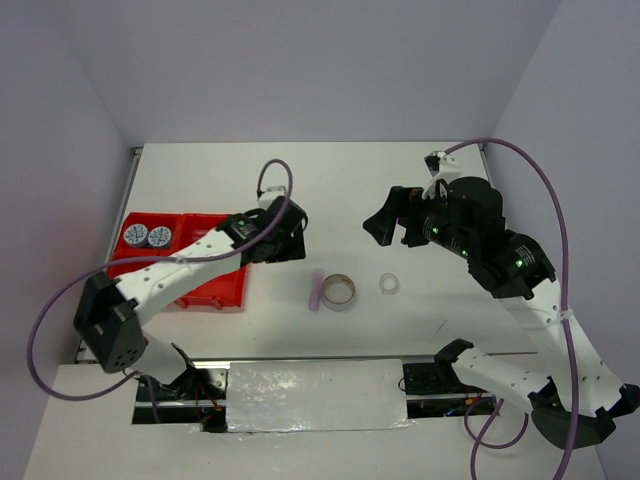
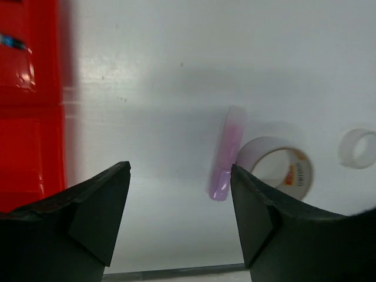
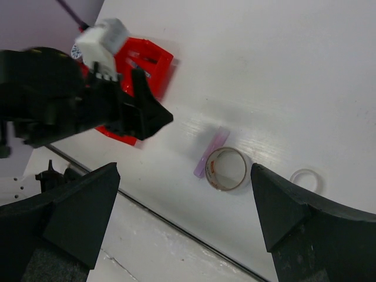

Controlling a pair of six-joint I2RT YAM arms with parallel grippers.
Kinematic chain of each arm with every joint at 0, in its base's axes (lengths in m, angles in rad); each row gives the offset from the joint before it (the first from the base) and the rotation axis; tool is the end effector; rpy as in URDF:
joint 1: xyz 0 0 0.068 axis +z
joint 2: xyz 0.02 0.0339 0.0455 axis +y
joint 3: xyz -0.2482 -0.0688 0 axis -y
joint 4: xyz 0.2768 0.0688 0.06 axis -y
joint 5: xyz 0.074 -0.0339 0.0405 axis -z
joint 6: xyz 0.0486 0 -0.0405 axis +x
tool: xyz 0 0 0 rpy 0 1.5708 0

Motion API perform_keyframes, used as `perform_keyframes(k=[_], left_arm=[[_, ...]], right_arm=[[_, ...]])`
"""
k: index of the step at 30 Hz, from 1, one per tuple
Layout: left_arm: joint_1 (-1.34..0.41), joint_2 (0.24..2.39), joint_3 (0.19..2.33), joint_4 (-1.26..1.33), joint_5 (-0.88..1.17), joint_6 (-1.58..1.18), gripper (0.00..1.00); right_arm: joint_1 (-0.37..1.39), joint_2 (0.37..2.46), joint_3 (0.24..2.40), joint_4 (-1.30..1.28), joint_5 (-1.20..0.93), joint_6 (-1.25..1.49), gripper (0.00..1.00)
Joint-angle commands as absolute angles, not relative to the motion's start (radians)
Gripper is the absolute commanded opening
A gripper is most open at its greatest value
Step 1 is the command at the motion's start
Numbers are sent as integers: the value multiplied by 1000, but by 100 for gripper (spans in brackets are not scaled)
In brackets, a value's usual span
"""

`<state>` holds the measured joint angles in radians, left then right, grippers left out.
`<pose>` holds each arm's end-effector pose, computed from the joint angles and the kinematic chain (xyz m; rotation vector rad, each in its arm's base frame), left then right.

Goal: Sort the stationery into containers
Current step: Pick up the pen from the center of the board.

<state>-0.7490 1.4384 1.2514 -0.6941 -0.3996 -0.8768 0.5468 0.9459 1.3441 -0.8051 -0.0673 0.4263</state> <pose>0.2662 -0.2217 0.2754 -0.3239 2.3581 -0.2889 0.1855 0.1167 0.4290 -0.1682 2.0374 0.6896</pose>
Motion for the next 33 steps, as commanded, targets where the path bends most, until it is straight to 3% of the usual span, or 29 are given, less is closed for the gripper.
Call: perform_keyframes(k=[1,12,33], left_arm=[[-765,1505,1215,-712,-391,-894,79],[-782,1695,1227,-557,-193,-804,75],[-825,1884,1281,-520,-109,-788,72]], right_arm=[[543,905,1322,-802,-77,433,100],[543,853,1259,-808,-97,460,100],[543,827,1262,-836,-90,449,100]])
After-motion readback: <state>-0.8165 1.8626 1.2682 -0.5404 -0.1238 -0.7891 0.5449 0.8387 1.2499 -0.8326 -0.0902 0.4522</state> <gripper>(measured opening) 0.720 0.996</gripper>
